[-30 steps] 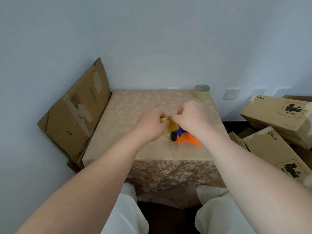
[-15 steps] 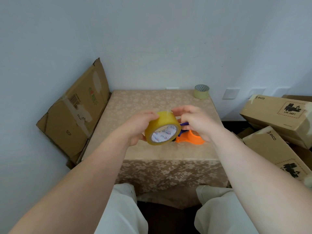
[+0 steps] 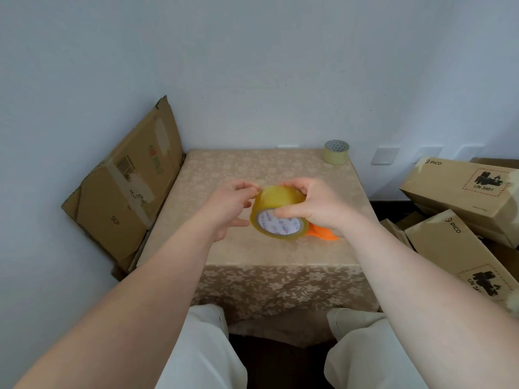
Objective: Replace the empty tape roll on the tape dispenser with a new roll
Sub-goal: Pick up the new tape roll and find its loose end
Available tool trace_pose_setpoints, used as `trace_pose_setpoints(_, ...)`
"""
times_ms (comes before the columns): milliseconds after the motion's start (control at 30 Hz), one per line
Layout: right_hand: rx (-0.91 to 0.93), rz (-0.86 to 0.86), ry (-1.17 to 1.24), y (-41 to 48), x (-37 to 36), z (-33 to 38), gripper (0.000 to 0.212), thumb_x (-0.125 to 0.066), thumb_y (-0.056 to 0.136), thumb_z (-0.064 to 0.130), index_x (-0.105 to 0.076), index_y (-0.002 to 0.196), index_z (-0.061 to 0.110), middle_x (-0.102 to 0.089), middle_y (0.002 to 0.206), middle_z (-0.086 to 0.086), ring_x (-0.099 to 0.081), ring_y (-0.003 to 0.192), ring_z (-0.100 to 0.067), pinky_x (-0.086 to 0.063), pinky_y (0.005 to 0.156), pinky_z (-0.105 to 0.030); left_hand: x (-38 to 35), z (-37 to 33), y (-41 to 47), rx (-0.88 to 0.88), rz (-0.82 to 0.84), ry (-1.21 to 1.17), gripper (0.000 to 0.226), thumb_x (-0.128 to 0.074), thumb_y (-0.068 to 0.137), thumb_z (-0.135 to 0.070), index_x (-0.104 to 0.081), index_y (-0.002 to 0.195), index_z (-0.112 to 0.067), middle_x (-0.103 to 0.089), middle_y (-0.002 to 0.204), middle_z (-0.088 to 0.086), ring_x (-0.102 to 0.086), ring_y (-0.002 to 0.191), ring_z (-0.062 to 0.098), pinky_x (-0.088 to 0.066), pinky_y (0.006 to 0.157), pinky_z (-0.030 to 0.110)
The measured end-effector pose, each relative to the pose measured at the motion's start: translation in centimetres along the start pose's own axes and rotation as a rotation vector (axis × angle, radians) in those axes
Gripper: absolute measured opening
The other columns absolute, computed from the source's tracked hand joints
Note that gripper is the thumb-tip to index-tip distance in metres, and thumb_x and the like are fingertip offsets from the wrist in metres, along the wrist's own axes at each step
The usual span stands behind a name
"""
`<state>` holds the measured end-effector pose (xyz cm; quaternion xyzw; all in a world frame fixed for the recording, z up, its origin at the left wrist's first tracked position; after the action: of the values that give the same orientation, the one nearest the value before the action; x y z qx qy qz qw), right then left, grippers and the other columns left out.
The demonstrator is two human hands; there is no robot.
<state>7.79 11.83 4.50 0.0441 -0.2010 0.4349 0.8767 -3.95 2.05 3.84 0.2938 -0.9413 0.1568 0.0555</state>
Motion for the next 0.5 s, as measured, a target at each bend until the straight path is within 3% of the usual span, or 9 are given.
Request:
trace_pose_setpoints(100,-0.015,-0.057,0.022,0.2,0.5,-0.5,0.062,-0.085,0.061,0.021,-0.062,0.119,0.023,-0.068,0.114,0.003,-0.066,0.102,-0.016,-0.055,0.090,-0.041,-0.2,0.0,-0.2,-0.006,0.037,0.027,0.011,-0.056,0.089,-0.026,-0.063,0.097,-0.025,-0.064,0.116,0.001,-0.058,0.112,0.019,-0.054,0.084,0.043)
trace_pose_setpoints(233,-0.037,-0.084,0.134,0.3,1.0,-1.0,0.040,-0.083,0.065,0.022,-0.064,0.099,0.032,-0.070,0.107,0.004,-0.068,0.099,-0.016,-0.056,0.089,-0.043,-1.6,0.7,-0.2,-0.042,0.158,0.128,0.037,-0.064,0.083,-0.018,-0.054,0.112,-0.039,-0.057,0.116,-0.011,-0.056,0.107,0.013,-0.049,0.088,0.039)
trace_pose_setpoints(300,-0.061,-0.091,0.160,0.3,1.1,-1.3,0.036,-0.082,0.066,0.025,-0.065,0.097,0.033,-0.071,0.107,0.002,-0.068,0.099,-0.017,-0.055,0.090,-0.046,-1.4,0.1,0.0,-0.132,0.068,0.148,0.038,-0.062,0.085,-0.014,-0.054,0.112,-0.039,-0.058,0.118,-0.007,-0.059,0.101,0.013,-0.048,0.082,0.032)
trace_pose_setpoints(367,-0.082,-0.088,0.173,0.2,0.9,-1.4,0.038,-0.082,0.067,0.027,-0.066,0.101,0.031,-0.071,0.107,0.000,-0.068,0.099,-0.019,-0.055,0.090,-0.047,-1.2,-0.9,0.2,-0.232,-0.013,0.200,0.035,-0.061,0.084,-0.013,-0.060,0.111,-0.036,-0.063,0.115,-0.006,-0.060,0.103,0.013,-0.049,0.085,0.030)
trace_pose_setpoints(433,-0.084,-0.086,0.167,0.3,0.7,-1.5,0.041,-0.083,0.064,0.027,-0.066,0.102,0.028,-0.071,0.108,-0.002,-0.068,0.099,-0.019,-0.054,0.091,-0.047,-1.3,-1.4,0.4,-0.258,-0.040,0.227,0.033,-0.060,0.080,-0.012,-0.067,0.103,-0.034,-0.067,0.108,-0.009,-0.060,0.104,0.011,-0.049,0.089,0.029)
trace_pose_setpoints(500,-0.082,-0.095,0.138,0.5,0.5,-1.6,0.042,-0.082,0.065,0.025,-0.064,0.102,0.028,-0.069,0.111,-0.003,-0.067,0.100,-0.018,-0.054,0.091,-0.045,-1.0,-1.8,0.6,-0.250,-0.091,0.225,0.025,-0.058,0.079,-0.012,-0.071,0.091,-0.030,-0.070,0.094,-0.012,-0.063,0.094,0.008,-0.050,0.081,0.024)
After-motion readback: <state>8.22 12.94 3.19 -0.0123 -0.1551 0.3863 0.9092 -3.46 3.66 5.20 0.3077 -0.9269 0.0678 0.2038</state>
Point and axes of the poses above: each hand's wrist, its own y-axis towards the middle knuckle, its own x-axis out of the back of the hand, z = x × y, the point moved 9 cm from there along y, towards the middle knuckle
